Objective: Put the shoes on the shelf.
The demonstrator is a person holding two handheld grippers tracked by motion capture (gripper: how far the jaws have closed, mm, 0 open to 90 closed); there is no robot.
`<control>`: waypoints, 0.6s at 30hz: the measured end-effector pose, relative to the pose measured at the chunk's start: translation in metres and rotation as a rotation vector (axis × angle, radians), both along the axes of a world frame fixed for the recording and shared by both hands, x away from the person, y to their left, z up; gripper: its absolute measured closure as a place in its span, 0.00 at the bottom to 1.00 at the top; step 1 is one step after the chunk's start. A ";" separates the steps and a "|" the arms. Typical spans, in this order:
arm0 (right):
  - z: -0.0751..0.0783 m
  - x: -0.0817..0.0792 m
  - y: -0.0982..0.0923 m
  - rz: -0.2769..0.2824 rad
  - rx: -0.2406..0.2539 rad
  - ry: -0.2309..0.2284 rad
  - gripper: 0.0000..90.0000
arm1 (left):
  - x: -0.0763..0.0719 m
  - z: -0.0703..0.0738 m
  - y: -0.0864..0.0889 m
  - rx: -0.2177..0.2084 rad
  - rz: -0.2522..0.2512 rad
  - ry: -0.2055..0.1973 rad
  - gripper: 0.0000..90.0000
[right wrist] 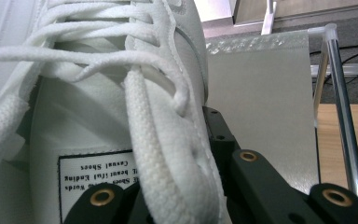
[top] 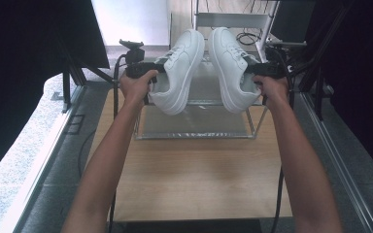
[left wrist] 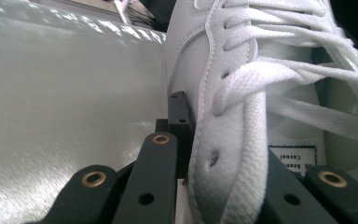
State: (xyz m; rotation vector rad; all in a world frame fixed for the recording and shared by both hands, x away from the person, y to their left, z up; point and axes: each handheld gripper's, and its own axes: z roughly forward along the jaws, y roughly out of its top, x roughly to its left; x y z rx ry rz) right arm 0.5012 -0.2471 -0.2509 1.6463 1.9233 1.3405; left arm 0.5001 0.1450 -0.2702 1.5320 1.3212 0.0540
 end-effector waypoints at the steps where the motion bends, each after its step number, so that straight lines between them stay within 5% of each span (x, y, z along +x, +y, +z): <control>1: 0.001 0.002 0.001 0.000 -0.002 0.001 0.97 | 0.003 0.000 0.000 0.002 0.010 0.002 0.94; 11: 0.008 0.027 0.022 -0.007 -0.048 0.029 0.96 | 0.025 -0.002 -0.002 -0.016 0.084 0.039 0.94; 16: 0.002 0.034 0.032 -0.016 -0.057 0.039 0.96 | 0.034 -0.008 -0.004 0.052 0.121 0.060 0.93; 18: -0.001 0.037 0.034 -0.025 -0.070 0.043 0.96 | 0.036 -0.009 -0.003 0.040 0.138 0.070 0.93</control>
